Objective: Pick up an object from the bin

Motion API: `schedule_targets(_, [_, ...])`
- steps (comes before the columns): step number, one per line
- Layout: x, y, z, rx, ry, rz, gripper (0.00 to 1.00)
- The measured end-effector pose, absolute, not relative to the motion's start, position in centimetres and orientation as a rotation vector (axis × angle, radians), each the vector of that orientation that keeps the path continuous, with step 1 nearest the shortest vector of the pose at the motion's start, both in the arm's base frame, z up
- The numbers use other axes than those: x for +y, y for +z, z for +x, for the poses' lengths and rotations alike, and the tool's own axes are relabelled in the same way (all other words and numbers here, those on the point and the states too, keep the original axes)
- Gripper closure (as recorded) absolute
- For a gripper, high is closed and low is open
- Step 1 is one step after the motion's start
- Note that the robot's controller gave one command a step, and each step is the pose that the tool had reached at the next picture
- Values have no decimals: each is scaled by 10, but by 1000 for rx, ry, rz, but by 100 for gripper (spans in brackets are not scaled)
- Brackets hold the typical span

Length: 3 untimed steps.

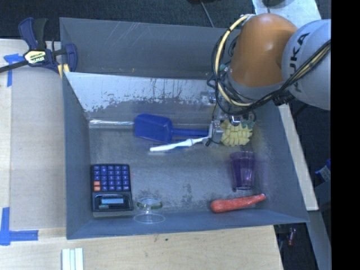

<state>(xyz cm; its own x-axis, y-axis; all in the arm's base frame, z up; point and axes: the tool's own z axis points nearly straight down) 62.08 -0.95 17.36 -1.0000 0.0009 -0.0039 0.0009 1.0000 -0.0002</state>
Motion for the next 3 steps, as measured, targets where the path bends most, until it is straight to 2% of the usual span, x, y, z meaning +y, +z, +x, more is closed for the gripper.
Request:
schedule_targets(1, [-10, 174, 621, 3138, 0, 1, 0])
schedule_targets(2, [-48, 93, 620, 3127, 0, 225, 0])
schedule_targets(3, [36, 96, 623, 3129, 1, 39, 100])
